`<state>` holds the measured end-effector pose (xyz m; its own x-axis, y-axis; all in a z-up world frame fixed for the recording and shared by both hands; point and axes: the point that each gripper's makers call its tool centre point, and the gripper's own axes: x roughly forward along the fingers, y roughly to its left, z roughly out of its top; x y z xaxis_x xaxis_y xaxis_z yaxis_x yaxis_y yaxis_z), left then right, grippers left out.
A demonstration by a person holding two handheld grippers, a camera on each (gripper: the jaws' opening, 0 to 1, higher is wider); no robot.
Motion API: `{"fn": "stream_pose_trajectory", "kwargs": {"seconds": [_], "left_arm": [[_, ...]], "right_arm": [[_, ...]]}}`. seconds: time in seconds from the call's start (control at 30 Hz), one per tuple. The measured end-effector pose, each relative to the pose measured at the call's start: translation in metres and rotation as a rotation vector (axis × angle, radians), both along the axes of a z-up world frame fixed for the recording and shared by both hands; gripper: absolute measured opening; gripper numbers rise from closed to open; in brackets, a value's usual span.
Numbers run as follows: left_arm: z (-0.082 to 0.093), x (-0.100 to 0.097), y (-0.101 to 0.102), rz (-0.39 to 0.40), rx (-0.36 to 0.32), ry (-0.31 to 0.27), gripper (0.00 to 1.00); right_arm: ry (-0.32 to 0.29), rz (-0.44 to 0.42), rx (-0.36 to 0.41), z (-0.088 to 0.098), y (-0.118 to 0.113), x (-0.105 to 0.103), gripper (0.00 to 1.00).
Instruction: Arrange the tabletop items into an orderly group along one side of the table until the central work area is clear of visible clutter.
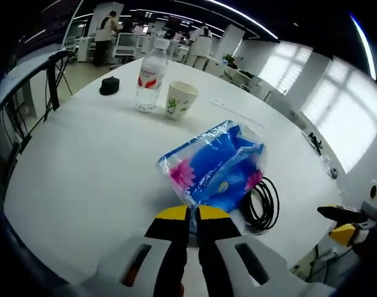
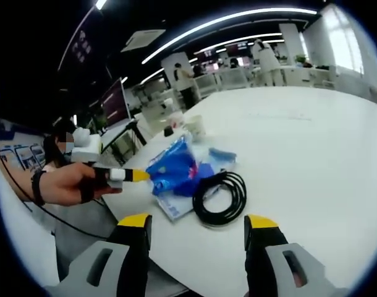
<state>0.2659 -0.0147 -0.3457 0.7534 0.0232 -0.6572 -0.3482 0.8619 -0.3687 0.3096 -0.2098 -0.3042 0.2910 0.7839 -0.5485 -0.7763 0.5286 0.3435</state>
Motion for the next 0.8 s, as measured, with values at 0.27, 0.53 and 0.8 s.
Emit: {"fn": "stream_pose_trajectory", "kwargs": {"seconds": [0.27, 0.53, 0.8], "left_arm": [[0.004, -0.013, -0.025, -0.099, 0.020, 0.006, 0.00], [0.000, -0.017, -0.045, -0.199, 0.028, 0.026, 0.00], [0.006, -0.010, -0.060, -0.263, 0.039, 0.015, 0.00]], "right_arm": [[0.004, 0.015, -0.010, -0.003, 0.007, 0.005, 0.57], [0.006, 0.015, -0.009, -0.010, 0.023, 0.005, 0.47], [0.014, 0.006, -0.024, -0.021, 0.026, 0.010, 0.40]]}}
